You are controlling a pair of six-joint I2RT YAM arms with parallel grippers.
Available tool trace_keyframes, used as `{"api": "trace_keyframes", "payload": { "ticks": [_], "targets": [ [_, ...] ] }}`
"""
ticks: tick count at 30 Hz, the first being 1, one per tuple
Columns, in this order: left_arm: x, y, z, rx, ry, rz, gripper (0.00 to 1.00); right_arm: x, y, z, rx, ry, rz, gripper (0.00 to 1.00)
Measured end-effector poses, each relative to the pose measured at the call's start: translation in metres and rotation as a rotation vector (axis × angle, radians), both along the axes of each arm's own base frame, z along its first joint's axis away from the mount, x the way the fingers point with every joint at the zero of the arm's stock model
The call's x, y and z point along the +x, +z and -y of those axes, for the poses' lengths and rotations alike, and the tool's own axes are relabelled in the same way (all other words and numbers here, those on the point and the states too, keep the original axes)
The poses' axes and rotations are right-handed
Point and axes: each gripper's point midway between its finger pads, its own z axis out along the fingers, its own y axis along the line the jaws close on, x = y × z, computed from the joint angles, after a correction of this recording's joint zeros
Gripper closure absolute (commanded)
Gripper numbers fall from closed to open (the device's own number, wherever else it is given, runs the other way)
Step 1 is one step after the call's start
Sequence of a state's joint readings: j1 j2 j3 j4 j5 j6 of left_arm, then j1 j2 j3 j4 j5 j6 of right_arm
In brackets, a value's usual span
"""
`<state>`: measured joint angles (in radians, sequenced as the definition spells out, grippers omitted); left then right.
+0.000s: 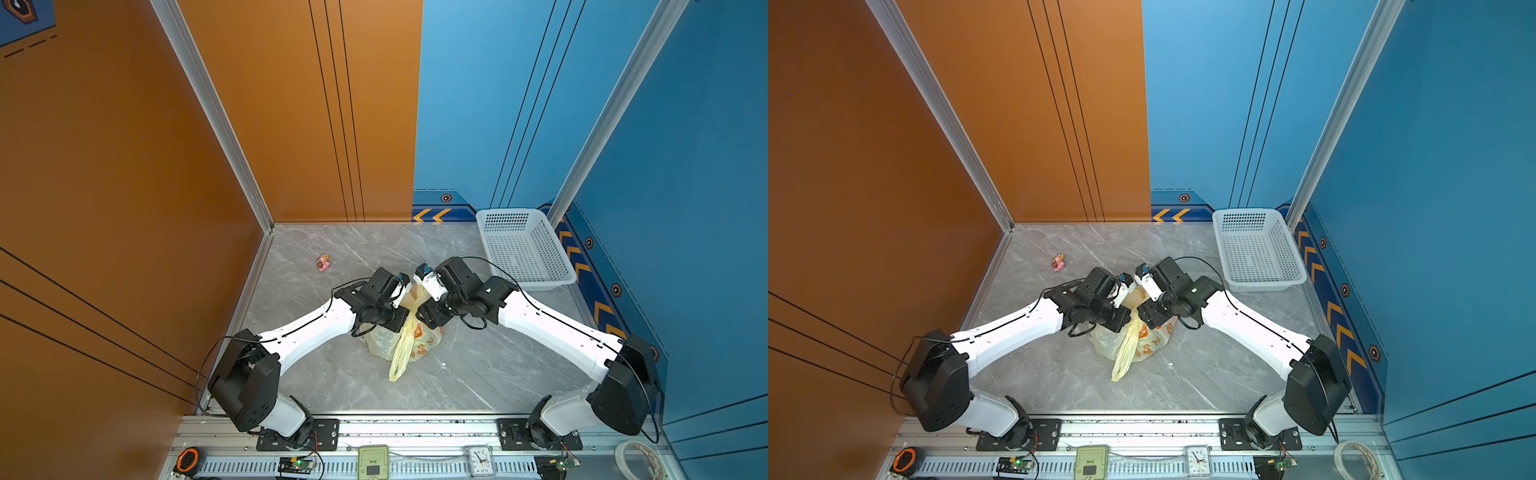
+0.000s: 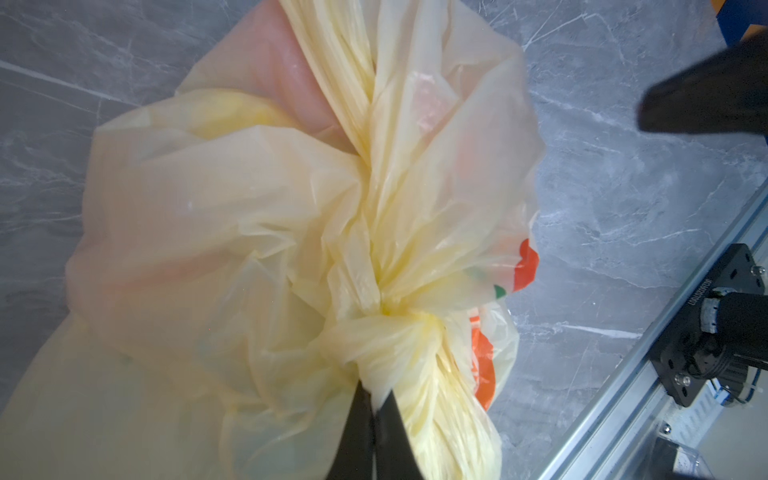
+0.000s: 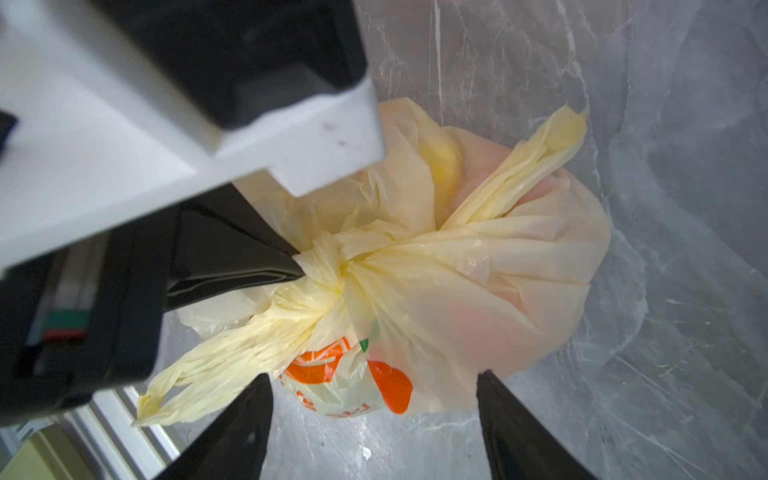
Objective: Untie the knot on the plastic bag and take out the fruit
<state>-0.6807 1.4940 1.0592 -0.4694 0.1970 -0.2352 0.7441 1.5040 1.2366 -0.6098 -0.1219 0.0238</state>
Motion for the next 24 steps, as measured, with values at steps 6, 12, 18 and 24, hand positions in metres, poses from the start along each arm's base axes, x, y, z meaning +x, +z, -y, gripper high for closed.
{"api": "trace_keyframes", "payload": {
  "ticks": [6, 12, 18, 24],
  "targets": [
    [0.002, -0.001, -0.002, -0.009, 0.017, -0.008, 1.0, 0.016, -0.027, -0.003, -0.08, 0.036, 0.026, 0.34],
    [0.002, -0.003, -0.006, -0.008, 0.031, -0.015, 1.0, 0.024, -0.037, -0.001, -0.103, 0.045, 0.029, 0.56],
    [-0.001, 0.0, -0.007, -0.028, 0.023, 0.002, 1.0, 0.026, -0.054, -0.003, -0.117, 0.054, -0.003, 0.81],
    [-0.002, -0.003, -0.009, -0.027, 0.027, -0.002, 1.0, 0.027, -0.064, -0.003, -0.119, 0.042, -0.033, 1.0]
  ]
}}
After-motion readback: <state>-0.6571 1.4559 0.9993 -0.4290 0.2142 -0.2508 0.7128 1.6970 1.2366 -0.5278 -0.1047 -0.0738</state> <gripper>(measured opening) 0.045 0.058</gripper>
